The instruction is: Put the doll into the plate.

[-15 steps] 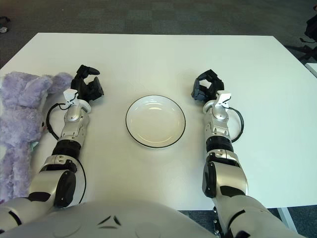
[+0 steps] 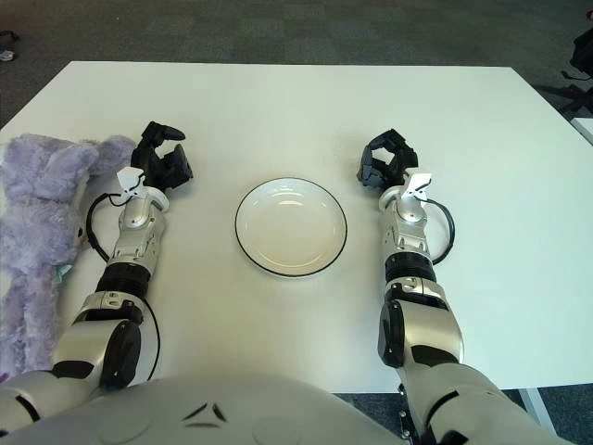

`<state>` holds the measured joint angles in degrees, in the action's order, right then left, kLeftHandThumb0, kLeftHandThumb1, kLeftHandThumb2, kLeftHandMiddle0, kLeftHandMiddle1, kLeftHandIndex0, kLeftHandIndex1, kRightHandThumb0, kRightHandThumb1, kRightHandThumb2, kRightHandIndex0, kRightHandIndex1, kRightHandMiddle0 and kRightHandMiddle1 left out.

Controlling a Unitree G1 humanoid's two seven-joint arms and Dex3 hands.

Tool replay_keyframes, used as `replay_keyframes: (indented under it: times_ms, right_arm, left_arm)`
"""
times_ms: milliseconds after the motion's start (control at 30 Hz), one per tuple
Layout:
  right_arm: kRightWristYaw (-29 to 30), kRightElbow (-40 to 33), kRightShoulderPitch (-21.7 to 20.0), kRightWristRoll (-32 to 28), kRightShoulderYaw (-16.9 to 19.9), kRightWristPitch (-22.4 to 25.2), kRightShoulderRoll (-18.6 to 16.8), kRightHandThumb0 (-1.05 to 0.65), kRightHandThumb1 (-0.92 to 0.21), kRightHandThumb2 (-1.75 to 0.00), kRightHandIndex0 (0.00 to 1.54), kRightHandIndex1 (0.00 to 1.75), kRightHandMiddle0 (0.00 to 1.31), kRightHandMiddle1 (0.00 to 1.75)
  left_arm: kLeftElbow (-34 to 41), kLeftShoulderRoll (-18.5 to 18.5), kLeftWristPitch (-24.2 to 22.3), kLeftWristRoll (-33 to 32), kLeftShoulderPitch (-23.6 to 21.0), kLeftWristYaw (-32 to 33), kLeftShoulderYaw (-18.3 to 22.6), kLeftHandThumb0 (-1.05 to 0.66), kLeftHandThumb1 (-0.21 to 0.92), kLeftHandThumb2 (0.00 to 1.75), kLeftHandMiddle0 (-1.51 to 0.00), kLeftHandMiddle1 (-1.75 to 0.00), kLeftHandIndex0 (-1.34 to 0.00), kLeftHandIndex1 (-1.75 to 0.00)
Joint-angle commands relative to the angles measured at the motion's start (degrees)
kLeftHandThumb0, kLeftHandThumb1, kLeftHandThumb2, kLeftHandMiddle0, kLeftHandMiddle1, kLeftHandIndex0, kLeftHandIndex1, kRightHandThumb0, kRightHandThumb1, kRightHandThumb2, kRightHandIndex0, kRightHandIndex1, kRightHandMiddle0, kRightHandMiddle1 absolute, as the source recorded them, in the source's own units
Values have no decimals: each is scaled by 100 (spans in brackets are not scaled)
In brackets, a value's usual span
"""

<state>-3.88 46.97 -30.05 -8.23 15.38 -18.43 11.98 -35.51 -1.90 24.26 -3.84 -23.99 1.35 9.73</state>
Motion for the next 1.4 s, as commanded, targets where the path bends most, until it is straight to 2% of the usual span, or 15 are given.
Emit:
replay_keyframes:
  times_ms: [0, 267, 867, 1367]
  right_arm:
    - [-4, 164, 176, -24, -27, 172, -93, -47, -35, -127, 125, 175, 59, 175]
    - [62, 90, 242, 42, -68, 31, -114, -47, -36, -127, 124, 175, 59, 175]
    - [523, -97, 476, 372, -270, -684, -196, -46, -38, -124, 117, 175, 56, 175]
    - [565, -194, 528, 332, -322, -651, -217, -46, -39, -123, 116, 175, 56, 175]
  left_arm:
    - [-114, 18, -29, 16, 348, 43, -3, -42, 52, 107, -115, -175, -45, -175]
    - [-38, 17, -69, 28, 389, 55, -26, -42, 52, 107, -114, -175, -46, -175]
    - [115, -1, -100, 7, 486, 22, -35, -42, 52, 106, -114, -175, -45, -175]
    - [-1, -97, 596, 282, 519, 78, -133, -41, 56, 101, -111, -175, -42, -175]
